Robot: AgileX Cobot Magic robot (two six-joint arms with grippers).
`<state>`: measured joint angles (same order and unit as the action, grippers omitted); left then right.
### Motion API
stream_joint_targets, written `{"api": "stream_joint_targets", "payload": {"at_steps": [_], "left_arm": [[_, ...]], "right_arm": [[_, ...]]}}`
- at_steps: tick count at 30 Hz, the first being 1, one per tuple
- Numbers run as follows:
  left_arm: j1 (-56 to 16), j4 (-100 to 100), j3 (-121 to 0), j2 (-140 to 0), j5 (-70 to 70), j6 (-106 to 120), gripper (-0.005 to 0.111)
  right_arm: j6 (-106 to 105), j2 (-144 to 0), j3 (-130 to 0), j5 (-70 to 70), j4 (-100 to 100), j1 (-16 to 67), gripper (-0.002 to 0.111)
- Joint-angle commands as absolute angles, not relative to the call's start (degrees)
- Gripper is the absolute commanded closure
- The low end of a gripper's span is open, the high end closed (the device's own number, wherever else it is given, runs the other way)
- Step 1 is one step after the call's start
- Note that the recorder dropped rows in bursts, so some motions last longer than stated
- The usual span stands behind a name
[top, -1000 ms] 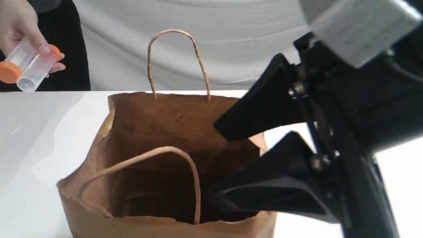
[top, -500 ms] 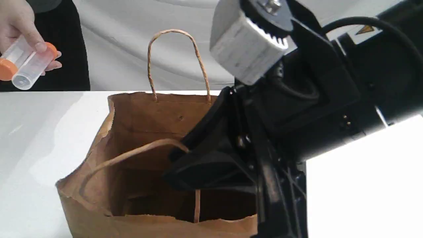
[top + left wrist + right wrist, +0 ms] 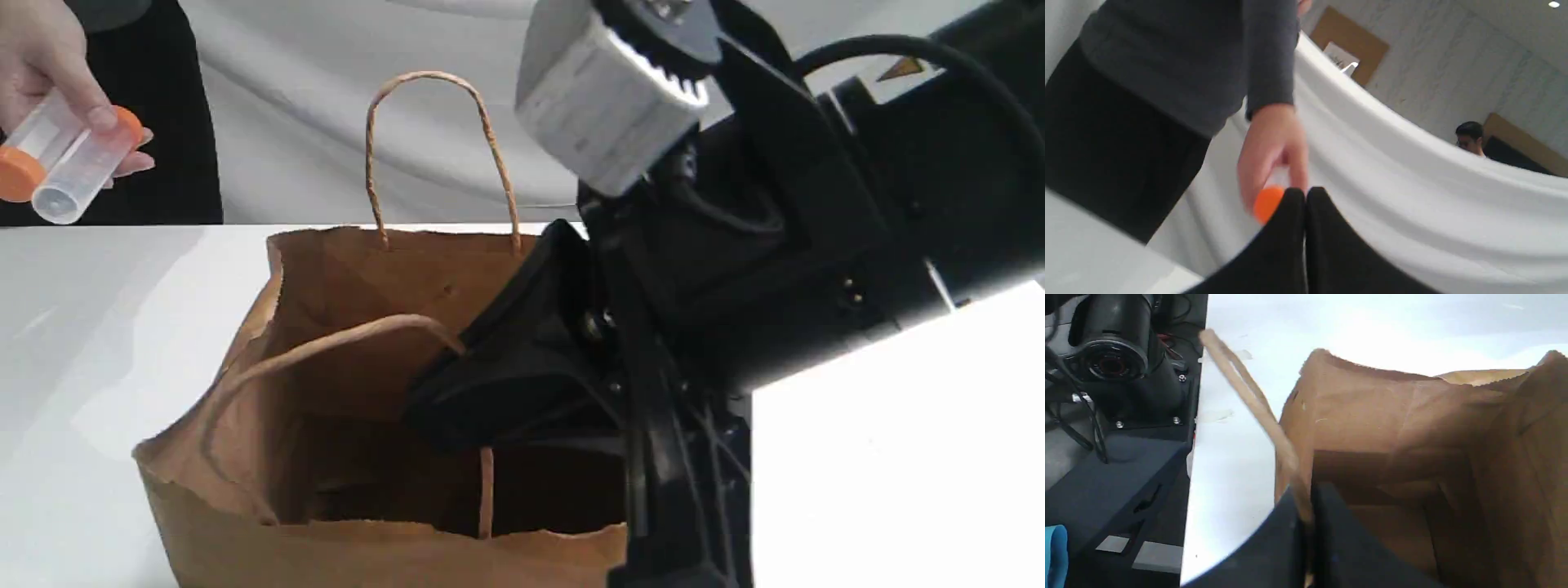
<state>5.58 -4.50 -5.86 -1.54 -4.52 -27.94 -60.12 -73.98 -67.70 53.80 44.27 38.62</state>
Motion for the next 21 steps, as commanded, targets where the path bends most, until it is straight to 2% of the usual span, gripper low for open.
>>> {"api": "stream_joint_targets", "payload": {"at_steps": [1,8,12,14,18,21], "left_arm": [[5.75,2.02,-15.84,-3.16,-2.38,-30.02,0.107],[5.75,13.97,-37.37,-18.50,3.11,-29.58,0.107],[5.31,13.81,-47.18,-28.46,7.50,-24.93,0.107],[2.92,13.81,-52.49,-33.85,10.71,-20.11,0.107],[-6.19,5.97,-62.42,-43.50,19.86,-2.79,0.107],[-12.86,-1.30,-71.72,-51.82,33.34,16.11,0.107]], "right_arm": [[-59.80,-73.75,-67.71,52.69,44.92,38.86,0.108],[-59.80,-73.75,-67.71,52.45,44.92,38.86,0.108],[-59.80,-73.75,-67.71,52.45,44.92,38.86,0.108],[-59.80,-73.75,-67.71,52.45,44.92,38.86,0.108],[-60.02,-73.75,-67.71,52.46,44.92,38.86,0.108],[-60.02,-73.75,-67.71,52.46,44.92,38.86,0.108]]}}
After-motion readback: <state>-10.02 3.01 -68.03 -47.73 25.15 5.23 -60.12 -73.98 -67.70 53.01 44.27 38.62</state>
